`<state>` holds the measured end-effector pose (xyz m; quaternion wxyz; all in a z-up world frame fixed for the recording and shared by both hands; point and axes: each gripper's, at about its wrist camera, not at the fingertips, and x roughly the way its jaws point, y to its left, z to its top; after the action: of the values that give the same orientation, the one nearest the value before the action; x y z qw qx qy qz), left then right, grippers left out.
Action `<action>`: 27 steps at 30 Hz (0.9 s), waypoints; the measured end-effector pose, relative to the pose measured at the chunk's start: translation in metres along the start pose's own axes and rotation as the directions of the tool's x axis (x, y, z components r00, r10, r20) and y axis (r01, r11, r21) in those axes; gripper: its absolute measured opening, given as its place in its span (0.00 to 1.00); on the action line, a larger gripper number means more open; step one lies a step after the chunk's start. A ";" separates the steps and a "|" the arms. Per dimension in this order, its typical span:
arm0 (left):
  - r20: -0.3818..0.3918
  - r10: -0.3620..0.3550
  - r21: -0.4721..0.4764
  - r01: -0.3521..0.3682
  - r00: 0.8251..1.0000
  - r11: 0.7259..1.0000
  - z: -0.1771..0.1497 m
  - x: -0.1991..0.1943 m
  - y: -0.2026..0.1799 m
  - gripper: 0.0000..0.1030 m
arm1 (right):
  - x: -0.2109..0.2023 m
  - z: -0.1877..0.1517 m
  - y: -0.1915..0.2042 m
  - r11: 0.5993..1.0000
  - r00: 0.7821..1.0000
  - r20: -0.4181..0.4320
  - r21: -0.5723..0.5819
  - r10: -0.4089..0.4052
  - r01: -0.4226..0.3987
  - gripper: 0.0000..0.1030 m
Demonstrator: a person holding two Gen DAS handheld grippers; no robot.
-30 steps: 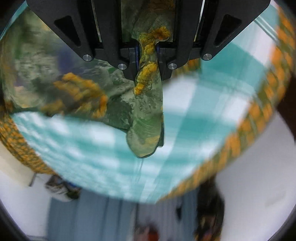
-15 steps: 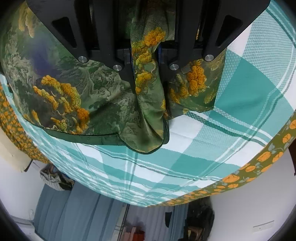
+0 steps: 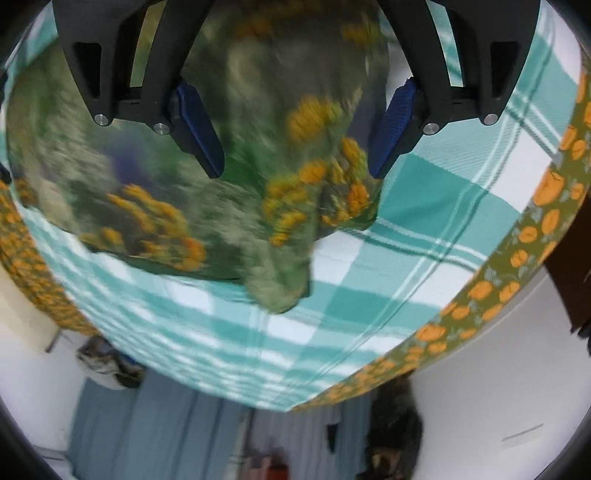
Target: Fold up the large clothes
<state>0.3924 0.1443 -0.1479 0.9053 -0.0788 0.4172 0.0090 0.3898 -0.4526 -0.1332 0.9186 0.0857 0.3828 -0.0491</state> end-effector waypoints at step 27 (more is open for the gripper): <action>-0.286 -0.021 0.239 0.093 0.958 0.967 0.050 0.143 -0.210 0.98 | -0.014 -0.094 0.029 0.964 0.962 -0.071 -0.008 0.263 -0.264 0.46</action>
<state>0.5406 -0.0630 -0.1962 0.8394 0.0234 0.5369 -0.0812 0.3194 -0.4058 -0.1845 0.9039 0.1293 0.3999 0.0798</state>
